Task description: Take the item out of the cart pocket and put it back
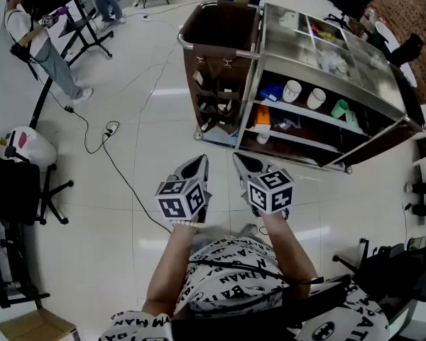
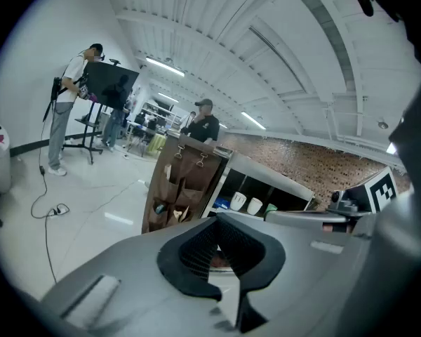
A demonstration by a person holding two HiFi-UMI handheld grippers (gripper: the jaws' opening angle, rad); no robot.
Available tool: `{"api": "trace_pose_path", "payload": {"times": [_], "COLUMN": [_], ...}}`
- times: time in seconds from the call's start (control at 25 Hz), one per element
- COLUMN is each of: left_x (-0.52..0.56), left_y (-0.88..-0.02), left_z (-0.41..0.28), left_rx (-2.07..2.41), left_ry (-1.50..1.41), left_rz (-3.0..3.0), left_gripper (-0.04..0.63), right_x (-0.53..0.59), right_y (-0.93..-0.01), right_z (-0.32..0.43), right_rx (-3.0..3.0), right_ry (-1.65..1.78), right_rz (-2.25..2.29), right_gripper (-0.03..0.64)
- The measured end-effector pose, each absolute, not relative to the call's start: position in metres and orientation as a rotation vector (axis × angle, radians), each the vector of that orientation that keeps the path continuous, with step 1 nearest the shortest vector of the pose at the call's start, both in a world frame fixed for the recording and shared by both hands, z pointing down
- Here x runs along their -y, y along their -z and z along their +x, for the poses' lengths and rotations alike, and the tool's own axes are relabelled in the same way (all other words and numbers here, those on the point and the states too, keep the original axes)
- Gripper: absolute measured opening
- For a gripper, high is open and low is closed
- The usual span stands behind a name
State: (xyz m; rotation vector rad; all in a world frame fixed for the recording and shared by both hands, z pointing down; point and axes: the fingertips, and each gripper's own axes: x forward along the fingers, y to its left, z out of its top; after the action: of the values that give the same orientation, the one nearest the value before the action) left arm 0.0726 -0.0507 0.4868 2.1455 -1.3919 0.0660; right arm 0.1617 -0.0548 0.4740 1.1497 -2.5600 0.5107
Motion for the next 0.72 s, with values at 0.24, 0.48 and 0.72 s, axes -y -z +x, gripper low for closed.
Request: {"api": "trace_pose_path", "payload": {"times": [0.24,0.48,0.72], "left_x": [0.054,0.059,0.066], "left_y": [-0.489,-0.493,-0.494], "left_z": [0.070,0.063,0.045], "left_rx": [1.381,1.360,1.329], "left_ry": [-0.065,-0.052,-0.048], "left_rz": [2.144,2.147,2.156], "left_gripper": [0.000,0.000,0.000], "right_x": [0.058,0.061,0.069], "right_y": [-0.477,-0.475,-0.481], "right_z": [0.159,0.154,0.139], "right_rx": [2.549,2.548,2.497], "right_ry": [-0.515,-0.487,-0.492], "right_rz": [1.157,1.200,1.241], "right_gripper": [0.015,0.015,0.020]}}
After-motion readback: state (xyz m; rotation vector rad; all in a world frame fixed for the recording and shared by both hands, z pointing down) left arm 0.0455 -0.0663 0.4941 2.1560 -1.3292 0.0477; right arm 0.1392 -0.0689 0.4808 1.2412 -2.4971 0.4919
